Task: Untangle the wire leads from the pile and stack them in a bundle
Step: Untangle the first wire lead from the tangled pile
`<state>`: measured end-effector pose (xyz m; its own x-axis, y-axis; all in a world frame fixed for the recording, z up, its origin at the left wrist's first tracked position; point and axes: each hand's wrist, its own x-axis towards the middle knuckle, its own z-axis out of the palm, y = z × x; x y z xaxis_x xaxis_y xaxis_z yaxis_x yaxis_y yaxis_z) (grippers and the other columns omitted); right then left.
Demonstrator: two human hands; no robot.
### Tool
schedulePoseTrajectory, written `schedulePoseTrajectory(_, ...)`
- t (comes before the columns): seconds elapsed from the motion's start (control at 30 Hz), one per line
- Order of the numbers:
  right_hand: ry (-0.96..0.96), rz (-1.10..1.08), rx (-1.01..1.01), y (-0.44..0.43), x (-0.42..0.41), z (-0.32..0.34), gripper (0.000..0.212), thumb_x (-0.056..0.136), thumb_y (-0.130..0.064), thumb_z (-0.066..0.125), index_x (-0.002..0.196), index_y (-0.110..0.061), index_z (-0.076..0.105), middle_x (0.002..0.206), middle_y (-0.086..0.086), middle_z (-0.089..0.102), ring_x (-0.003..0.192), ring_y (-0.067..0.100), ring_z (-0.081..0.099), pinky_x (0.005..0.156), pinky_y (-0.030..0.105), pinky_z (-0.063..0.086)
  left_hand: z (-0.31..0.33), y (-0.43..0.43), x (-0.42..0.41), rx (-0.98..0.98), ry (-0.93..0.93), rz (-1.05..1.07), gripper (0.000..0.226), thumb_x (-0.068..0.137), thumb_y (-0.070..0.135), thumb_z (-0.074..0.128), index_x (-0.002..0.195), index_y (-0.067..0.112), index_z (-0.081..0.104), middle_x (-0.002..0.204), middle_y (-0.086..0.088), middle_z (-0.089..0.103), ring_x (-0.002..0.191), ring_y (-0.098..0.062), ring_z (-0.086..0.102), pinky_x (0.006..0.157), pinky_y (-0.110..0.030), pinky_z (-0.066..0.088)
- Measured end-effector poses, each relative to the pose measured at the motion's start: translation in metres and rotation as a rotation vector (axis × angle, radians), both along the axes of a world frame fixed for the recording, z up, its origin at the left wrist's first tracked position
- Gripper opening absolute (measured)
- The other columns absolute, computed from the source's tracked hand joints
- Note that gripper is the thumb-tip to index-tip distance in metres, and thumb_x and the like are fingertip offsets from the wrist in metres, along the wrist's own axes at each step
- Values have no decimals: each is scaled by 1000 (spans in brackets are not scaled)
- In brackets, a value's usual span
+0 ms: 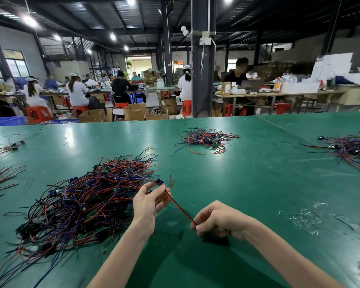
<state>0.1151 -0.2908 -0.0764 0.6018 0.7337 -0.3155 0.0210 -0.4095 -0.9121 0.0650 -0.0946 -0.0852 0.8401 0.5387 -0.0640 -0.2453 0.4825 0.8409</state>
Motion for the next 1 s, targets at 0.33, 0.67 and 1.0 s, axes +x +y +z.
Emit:
schedulePoseTrajectory(0.33,-9,-94,-194,-1,6,0,17,69,7,61,66,-7,71,52,8,63,34,9,26,38,12,15,-6,-11,0,137,24,-32,17,85,-6,63,93,8,58,71,-14,71,62,-19,69,58,-24,56)
schedulePoseTrajectory(0.67,130,344,-8,-11,9,2,12,85,-20,66,96,-15,67,88,8,74,36,4,26,32,15,19,-5,-12,0,30,24,-67,17,85,-8,60,93,7,56,72,-17,71,58,-19,68,54,-24,56)
schedulePoseTrajectory(1.0,72,118,185,-4,11,-5,42,89,-48,52,94,-8,66,88,13,72,34,6,35,31,16,25,-15,-41,-3,155,75,-215,15,83,-3,64,92,8,60,74,-14,72,60,-17,68,54,-24,54)
